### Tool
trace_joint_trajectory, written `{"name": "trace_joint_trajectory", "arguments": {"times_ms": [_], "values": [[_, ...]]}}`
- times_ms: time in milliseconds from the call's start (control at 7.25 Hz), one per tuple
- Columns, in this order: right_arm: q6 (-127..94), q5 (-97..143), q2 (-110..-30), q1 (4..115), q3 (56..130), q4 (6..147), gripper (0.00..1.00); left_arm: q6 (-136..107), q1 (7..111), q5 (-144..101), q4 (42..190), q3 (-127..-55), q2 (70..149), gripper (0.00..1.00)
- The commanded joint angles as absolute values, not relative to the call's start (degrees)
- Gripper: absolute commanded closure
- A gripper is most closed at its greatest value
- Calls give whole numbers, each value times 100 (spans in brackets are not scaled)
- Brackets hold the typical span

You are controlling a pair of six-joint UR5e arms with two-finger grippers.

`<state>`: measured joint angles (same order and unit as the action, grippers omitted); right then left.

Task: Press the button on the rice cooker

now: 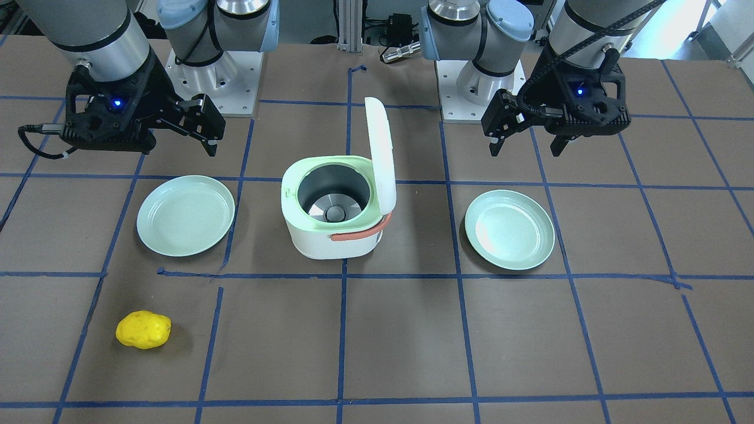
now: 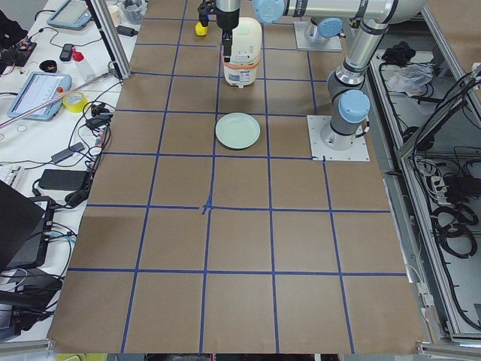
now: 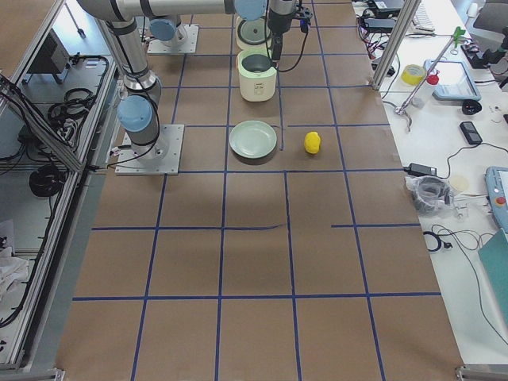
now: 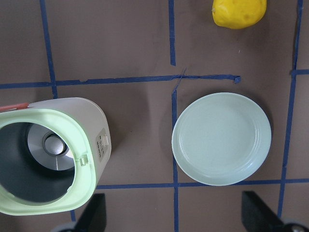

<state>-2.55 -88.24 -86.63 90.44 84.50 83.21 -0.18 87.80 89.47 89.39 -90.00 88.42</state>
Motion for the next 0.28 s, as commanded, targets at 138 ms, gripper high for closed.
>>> {"name": "trace_joint_trajectory", "arguments": {"times_ms": [138], "values": [[-272,-8903,-8684,9044,8455,8235,0,-26,8780,8947,8938,-9000,8842,0]]}}
